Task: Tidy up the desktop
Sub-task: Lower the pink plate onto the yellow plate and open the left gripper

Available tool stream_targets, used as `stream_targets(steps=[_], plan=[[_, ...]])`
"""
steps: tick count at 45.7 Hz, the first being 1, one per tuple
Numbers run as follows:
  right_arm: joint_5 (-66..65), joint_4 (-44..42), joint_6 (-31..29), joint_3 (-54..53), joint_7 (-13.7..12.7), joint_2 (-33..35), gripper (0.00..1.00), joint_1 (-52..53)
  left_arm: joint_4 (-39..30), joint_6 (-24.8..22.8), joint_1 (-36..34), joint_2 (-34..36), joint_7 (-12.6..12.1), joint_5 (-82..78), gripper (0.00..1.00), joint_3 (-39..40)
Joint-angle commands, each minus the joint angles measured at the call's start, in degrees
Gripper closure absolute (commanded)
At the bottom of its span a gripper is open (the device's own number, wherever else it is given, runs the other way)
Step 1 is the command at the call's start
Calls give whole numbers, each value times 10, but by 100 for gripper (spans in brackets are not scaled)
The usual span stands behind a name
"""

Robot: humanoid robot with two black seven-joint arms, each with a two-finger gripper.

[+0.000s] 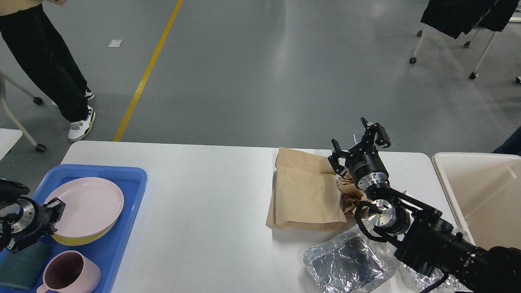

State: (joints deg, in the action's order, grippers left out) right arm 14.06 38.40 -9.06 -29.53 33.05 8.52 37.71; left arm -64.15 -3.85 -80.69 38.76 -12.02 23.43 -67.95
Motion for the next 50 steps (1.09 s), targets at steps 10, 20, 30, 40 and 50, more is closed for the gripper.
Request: stream_targets(steps=[10, 20, 30, 40, 50], plan=[[0, 0, 0, 0, -1, 0, 0, 0, 0, 0, 0, 0, -1, -1, 4, 3], [0, 0, 0, 0, 0, 0, 0, 0, 0, 0, 0, 0, -1, -1, 4, 3], [0, 0, -1, 0, 0, 0, 0, 0, 0, 0, 2, -1, -1, -1, 4, 3], [0, 0, -1, 0, 0, 0, 0, 0, 0, 0, 3, -3, -1, -1, 3, 3], [0, 0, 0, 0, 0, 0, 0, 0, 0, 0, 4, -3, -1, -1, 4, 3]])
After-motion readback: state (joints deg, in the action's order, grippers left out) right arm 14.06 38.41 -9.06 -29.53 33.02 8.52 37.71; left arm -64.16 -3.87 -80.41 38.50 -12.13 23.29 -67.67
